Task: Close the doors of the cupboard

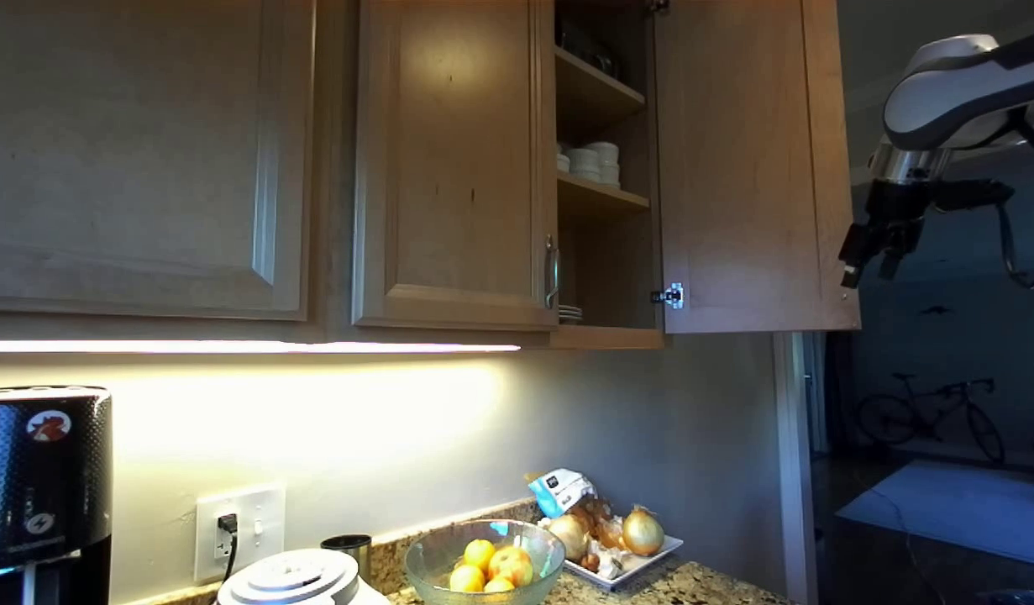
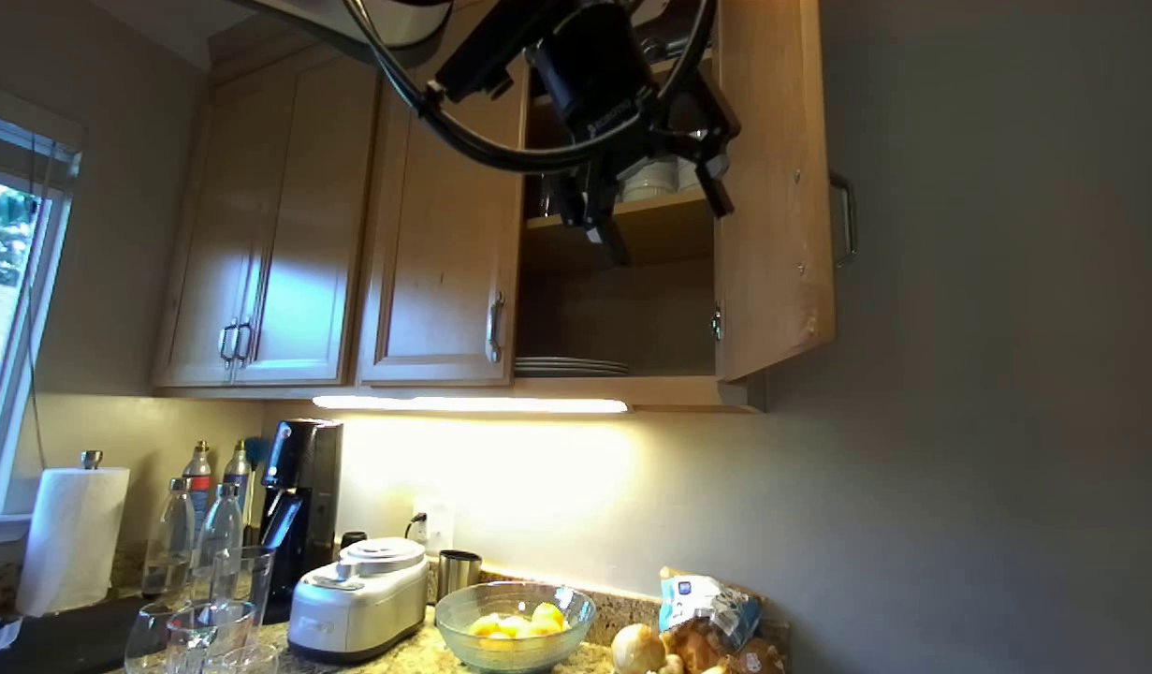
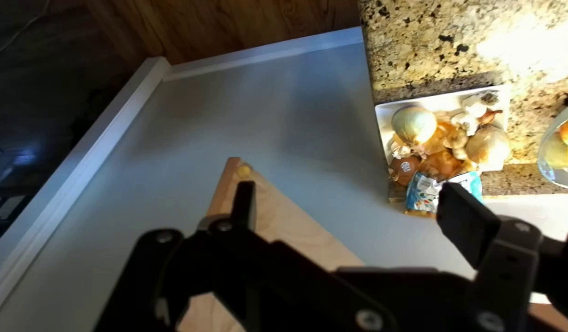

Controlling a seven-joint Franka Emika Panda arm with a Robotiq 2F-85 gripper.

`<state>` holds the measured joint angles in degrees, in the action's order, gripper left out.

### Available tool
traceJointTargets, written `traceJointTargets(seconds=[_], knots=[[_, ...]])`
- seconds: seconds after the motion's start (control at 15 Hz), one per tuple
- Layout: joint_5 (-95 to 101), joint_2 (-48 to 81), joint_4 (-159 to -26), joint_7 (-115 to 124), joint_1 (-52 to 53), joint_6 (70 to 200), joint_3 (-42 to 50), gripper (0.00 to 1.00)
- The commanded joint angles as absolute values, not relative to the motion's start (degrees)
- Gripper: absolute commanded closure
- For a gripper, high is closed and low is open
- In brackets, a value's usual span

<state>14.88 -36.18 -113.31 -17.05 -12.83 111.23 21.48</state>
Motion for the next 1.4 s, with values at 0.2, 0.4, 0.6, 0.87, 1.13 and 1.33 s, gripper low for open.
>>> traceJointTargets(seconds=[0.2, 0.4, 0.6, 0.87, 1.13, 1.33], knots=[[14.76, -30.42, -108.34, -17.74, -13.56, 111.56, 23.20, 0.00], [14.06, -26.60, -105.85, -17.84, -13.72, 110.84, 23.73, 0.00], [14.06, -23.03, -102.95, -17.91, -14.21, 109.89, 23.96, 0.00], [14.66, -20.99, -100.24, -17.24, -15.12, 108.03, 23.26, 0.00], [16.57, -21.89, -100.95, -17.63, -15.95, 109.23, 22.73, 0.00], [16.97, -21.29, -100.91, -19.38, -16.17, 109.99, 23.67, 0.00]])
